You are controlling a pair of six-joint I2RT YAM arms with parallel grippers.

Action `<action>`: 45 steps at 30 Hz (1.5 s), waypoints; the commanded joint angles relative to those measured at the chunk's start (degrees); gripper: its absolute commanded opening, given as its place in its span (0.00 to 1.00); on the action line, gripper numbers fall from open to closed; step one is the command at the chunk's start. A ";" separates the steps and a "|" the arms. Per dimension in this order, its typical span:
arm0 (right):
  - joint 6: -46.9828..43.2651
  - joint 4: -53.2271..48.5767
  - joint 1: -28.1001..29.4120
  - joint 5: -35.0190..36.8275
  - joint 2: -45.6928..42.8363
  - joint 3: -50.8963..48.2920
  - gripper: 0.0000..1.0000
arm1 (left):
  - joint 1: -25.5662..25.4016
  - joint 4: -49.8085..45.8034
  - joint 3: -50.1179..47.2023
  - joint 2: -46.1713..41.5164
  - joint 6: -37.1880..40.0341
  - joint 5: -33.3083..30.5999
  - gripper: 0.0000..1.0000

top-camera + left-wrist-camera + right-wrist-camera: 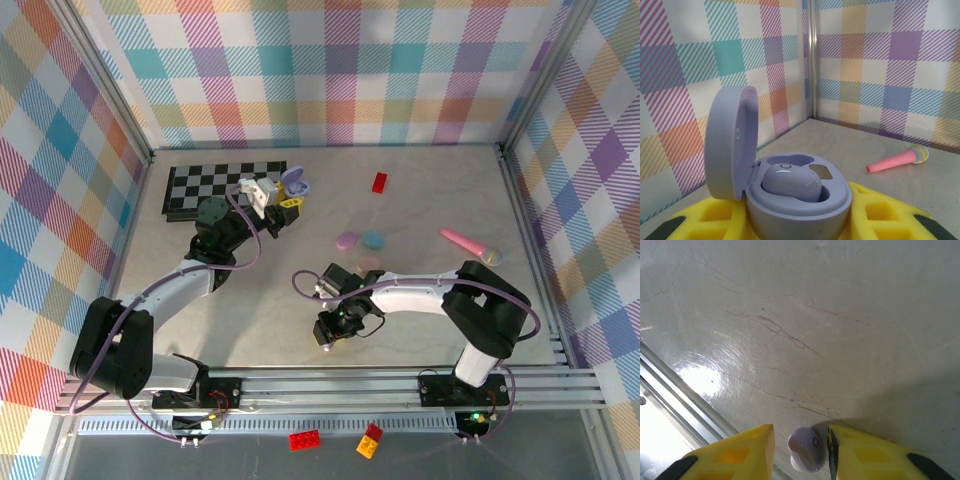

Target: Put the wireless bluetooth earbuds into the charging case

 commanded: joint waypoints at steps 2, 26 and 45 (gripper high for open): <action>-1.96 -2.72 1.17 0.14 1.08 1.68 0.32 | 0.54 0.69 0.22 -1.51 1.29 0.25 0.24; -3.47 -7.80 1.59 11.30 -2.89 3.00 0.19 | 0.54 -1.48 -1.12 -2.52 2.53 1.59 0.25; -21.48 -14.77 -12.07 27.44 -23.71 16.47 0.18 | -4.58 -2.55 -6.56 -3.58 5.44 6.51 0.25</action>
